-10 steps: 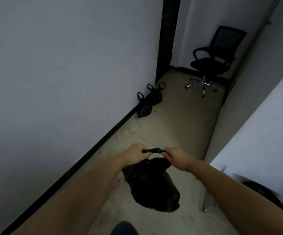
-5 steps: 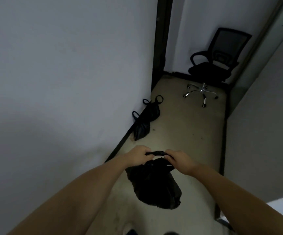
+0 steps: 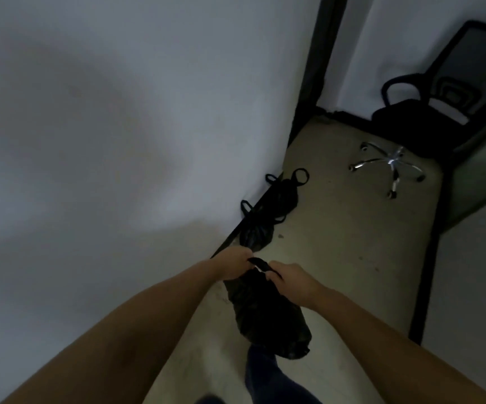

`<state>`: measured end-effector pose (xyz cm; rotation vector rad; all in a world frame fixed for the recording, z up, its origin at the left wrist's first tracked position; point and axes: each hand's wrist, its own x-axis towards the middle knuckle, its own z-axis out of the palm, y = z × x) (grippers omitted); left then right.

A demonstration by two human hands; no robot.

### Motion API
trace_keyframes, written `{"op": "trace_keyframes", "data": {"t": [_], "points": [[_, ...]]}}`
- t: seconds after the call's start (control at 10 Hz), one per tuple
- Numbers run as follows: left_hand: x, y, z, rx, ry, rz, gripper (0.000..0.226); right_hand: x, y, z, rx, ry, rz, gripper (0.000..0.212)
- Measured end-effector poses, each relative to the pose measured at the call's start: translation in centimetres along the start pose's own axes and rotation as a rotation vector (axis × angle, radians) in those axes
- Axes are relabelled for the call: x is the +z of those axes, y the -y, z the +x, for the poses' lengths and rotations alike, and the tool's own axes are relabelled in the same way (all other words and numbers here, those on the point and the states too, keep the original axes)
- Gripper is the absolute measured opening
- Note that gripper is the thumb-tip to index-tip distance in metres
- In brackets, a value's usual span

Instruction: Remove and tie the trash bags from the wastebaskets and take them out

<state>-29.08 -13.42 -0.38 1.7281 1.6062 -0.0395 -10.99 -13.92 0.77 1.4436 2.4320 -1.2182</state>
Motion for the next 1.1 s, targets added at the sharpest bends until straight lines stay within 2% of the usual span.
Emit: {"op": "trace_keyframes", "data": {"t": [0.1,0.2,0.3,0.4,0.5,0.6,0.7,0.8,0.9,1.0,1.1], "points": [[-1.6,1.4,3.3,-0.062,0.073,0.005,0.031,-0.4,-1.0,4.9,-0.006,0.115,0.047,0.021],[-3.0,4.1,6.5,-0.116,0.106,-0.066,0.023,0.7,-2.4,10.1,0.026,0.191,0.065,0.028],[-4.5,7.9,10.2,-0.185,0.115,-0.038,0.033,3.0,-4.2,15.2,0.086,0.245,0.094,0.016],[-5.5,12.1,14.0,-0.185,0.108,0.091,0.035,5.2,-6.3,20.6,0.156,0.243,0.093,0.022],[-6.4,15.6,16.9,-0.145,0.085,0.439,0.036,8.3,-8.5,26.1,0.196,0.235,0.071,0.028],[-7.2,19.6,18.1,-0.071,0.064,0.735,0.039,11.3,-10.4,30.8,0.214,0.243,0.053,0.011],[-7.0,23.7,17.4,0.142,-0.103,0.992,0.022,14.7,-12.2,34.5,0.224,0.258,0.035,0.031],[-6.2,25.7,17.2,0.261,-0.167,1.105,0.007,18.0,-13.6,36.9,0.235,0.273,0.012,0.03],[-5.6,26.3,18.0,0.337,-0.283,1.123,0.028,20.6,-14.5,38.6,0.226,0.322,-0.028,0.036],[-5.2,26.9,18.2,0.349,-0.344,1.121,0.026,22.1,-15.1,39.8,0.194,0.363,-0.125,0.041],[-5.3,27.0,18.2,0.392,-0.43,1.123,0.034,22.3,-14.9,40.6,0.183,0.351,-0.157,0.042]]}}
